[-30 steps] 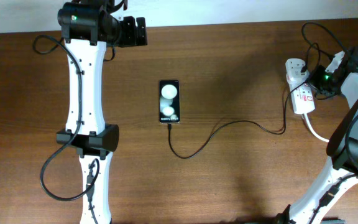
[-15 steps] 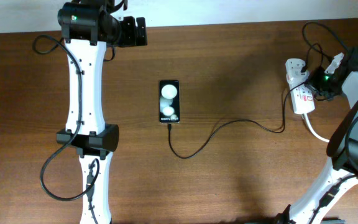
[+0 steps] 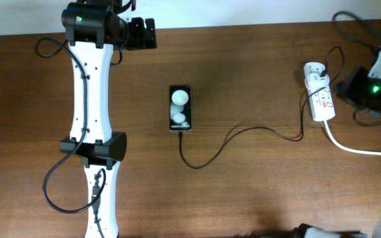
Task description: Plug charger to phone and switch on socket
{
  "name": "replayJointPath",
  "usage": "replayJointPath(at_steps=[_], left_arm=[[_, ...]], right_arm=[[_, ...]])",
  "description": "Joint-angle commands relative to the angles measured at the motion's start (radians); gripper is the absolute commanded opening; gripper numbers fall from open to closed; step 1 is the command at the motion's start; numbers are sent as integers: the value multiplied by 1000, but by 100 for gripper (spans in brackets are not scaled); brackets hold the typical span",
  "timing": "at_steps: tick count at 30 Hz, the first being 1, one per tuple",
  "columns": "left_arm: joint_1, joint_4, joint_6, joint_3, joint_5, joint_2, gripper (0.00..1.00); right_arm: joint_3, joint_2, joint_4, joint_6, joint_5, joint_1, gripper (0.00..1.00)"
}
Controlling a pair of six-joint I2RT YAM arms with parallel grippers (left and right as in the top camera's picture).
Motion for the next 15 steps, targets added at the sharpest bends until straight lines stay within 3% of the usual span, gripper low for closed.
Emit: replayJointPath(at_steps=[1, 2, 3, 6, 15], left_arm=[[4, -1, -2, -1, -8, -17, 99], [4, -1, -2, -1, -8, -17, 99], [4, -1, -2, -1, -8, -17, 99], [4, -1, -2, -1, -8, -17, 99], [4, -1, -2, -2, -8, -17, 99]], right_arm=[[8, -162, -53, -32, 2, 109, 9], [8, -206, -79, -32, 9, 139, 13], [8, -255, -123, -32, 9, 164, 26], [8, -326, -204, -31, 3, 177, 99], [8, -391, -246, -67, 40, 177, 99]])
